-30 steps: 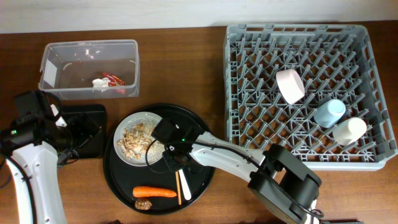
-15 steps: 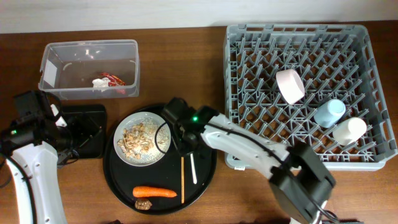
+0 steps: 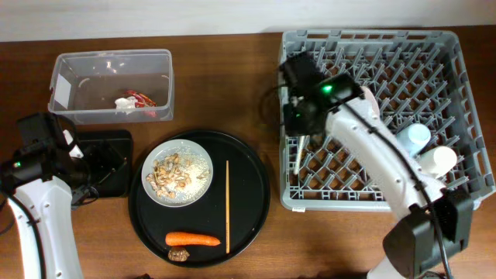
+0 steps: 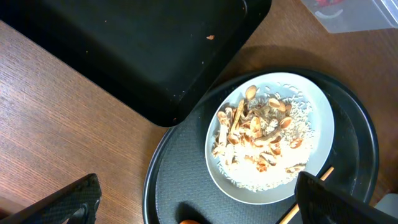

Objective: Sort waste into correct bins and load items into the dishwasher rack
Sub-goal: 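Carry the white fork with the right gripper into the rack and release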

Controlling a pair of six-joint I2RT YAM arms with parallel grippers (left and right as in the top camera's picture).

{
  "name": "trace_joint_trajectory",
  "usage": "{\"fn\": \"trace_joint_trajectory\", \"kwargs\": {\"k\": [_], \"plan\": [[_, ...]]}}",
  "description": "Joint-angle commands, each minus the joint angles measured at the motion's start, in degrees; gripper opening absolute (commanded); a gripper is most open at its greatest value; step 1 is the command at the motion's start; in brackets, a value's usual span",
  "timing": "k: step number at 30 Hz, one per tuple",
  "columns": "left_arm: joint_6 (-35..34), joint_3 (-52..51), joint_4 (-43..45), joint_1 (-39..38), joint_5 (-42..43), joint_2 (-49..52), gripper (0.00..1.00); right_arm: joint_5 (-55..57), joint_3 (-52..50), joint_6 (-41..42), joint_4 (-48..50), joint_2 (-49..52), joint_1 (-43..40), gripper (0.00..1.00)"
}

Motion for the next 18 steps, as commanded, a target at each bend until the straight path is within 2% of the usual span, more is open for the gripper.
{"fn": "trace_joint_trajectory", "kwargs": {"k": [1,9,10,11,12,13,18], "plan": [[0.9,0.6,0.0,0.2,0.6,-0.1,0.99,-3.3,-1.6,-4.8,1.5,1.6,-1.6,0.04],[0.9,0.6,0.0,0.2,0.6,-0.1,0.99,-3.1,-1.6,-6.7,3.6,7.1,-2.0,0.04],[0.9,0.6,0.0,0.2,0.6,-0.1,0.99,-3.1,-1.6,-6.7,3.6,7.4,-2.1,0.06],[0.9,0.6,0.0,0.2,0.6,-0.1,0.99,-3.1,-1.6,-7.4,3.6,7.7,-2.0,0.31],[0.9,0.6,0.0,0.2,0.6,-0.1,0.99,-3.1,-1.6,-7.8,3.7,7.7,-2.0,0.5],[0.9,0.6,0.0,0.2,0.6,-0.1,0.99,-3.1,-1.6,-7.8,3.9,7.6,-1.9,0.59],[0.9,0.6,0.0,0.2,0.6,-0.1,0.99,-3.2,1.9,-7.0,0.8,7.1,-1.9,0.62]]}}
